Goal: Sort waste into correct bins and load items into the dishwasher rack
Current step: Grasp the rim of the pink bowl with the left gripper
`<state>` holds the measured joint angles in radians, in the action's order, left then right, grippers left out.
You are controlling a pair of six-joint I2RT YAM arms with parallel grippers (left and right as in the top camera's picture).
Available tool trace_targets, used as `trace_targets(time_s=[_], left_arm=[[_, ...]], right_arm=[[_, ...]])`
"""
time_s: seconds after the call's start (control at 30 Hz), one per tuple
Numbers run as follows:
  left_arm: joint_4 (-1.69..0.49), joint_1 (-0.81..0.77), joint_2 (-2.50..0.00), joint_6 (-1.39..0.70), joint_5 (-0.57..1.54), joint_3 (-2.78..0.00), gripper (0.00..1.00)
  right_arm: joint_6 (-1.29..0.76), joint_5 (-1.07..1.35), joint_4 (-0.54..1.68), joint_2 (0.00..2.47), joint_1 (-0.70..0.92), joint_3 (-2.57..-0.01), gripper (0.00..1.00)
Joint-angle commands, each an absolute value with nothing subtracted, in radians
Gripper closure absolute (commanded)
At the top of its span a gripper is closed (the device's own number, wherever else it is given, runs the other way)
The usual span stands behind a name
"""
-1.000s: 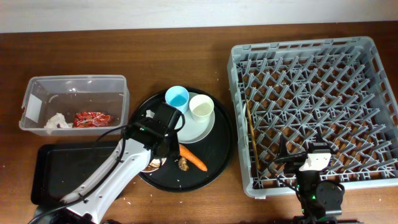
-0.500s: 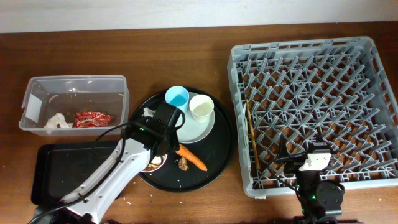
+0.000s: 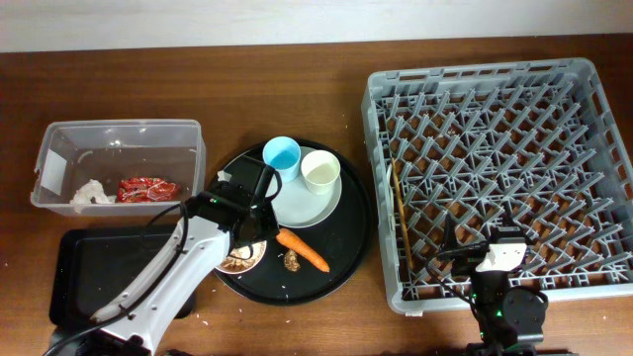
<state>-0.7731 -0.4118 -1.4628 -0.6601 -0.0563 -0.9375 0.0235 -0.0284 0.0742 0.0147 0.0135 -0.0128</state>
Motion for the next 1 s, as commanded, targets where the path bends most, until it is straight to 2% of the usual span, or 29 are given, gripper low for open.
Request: trace_targets(time_s=[0.0,0.3,0.47,0.5,0.57,0.63,0.8,0.97], left_arm=[[-0.768,-0.408,-1.498,-0.67,-0.078,-0.93,0.69],[-0.692,-0.408,-1.592,-0.67,-0.075,-0.93,0.7],[-0.662,-0.408,-1.644,-0.67,-0.068,-0.93,0.74],[-0.658,-0.408,-1.644,-0.67,-0.068,-0.93,0.76],[-0.658,-0.408,-1.644,-0.67,-0.068,-0.93,0.91],[-0.659,-0.408,-1.644,-0.67,-0.068,-0.93,0.99],[-0.679,-0.408,-1.634,-0.67,-0.067,-0.93,0.99],[-0.693,-0.408,-1.519,-0.67,-0.067,-0.931,1.0]], right_arm=[[0.017,-0.038,0.078,0.007,0.006,-0.006,0.02],[0.017,-0.038,0.078,0.007,0.006,-0.006,0.01],[0.017,-0.038,0.078,0.007,0.006,-0.006,0.01],[0.017,-0.038,0.078,0.007,0.006,-0.006,0.01],[0.017,-0.038,0.078,0.007,0.006,-0.006,0.01],[0.017,-0.038,0.078,0.007,0.006,-0.006,0.01],[0.017,-0.038,0.078,0.007,0.006,-0.006,0.01],[0.017,-0.038,0.078,0.007,0.006,-0.006,0.01]])
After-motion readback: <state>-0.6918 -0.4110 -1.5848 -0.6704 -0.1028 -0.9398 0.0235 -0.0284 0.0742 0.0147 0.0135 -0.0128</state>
